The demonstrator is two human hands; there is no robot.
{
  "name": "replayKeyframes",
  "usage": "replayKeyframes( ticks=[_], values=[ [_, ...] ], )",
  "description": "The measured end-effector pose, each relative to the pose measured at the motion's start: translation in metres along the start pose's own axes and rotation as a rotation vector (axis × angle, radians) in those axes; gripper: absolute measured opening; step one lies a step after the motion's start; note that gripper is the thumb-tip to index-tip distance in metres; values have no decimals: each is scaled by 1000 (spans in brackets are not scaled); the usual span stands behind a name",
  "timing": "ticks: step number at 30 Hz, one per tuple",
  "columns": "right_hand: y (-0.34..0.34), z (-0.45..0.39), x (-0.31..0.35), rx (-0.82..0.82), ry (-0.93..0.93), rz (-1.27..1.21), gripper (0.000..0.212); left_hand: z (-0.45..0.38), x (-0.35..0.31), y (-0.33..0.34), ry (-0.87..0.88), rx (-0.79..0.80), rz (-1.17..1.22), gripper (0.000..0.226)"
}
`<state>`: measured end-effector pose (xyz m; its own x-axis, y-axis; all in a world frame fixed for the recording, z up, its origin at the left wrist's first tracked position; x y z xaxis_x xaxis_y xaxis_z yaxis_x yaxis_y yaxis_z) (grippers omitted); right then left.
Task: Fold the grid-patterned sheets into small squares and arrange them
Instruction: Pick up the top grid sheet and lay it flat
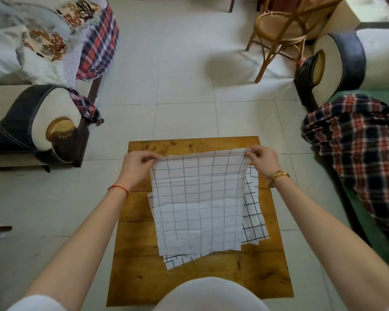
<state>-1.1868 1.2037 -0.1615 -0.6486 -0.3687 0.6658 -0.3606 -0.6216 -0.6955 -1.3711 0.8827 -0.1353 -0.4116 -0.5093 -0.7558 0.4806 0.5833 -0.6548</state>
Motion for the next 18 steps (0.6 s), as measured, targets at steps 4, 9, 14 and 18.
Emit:
replayKeyframes(
  ticks=[4,9,14,18],
  values=[
    [7,0,-11,8,30,5,17,1,10,14,-37,36,7,20],
    [14,8,-26,53,39,26,14,16,20,27,-72,57,-7,18],
    [29,24,-52,116,82,92,17,39,35,46,-127,93,1,19],
    [45,41,-71,192,92,147,18,65,53,71,-189,109,-5,17]
  ],
)
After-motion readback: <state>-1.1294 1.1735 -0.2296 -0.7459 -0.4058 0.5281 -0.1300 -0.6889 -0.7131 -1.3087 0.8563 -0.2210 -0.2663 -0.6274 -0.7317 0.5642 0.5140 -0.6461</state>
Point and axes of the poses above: each hand's wrist, its own z-axis away from the middle knuckle, its own y-axis out of the palm, x = y × z, the point moved 3 cm from there along -z, towards the middle knuckle, and after that the axes turned 10 degrees about y, right-handed, at the moved point
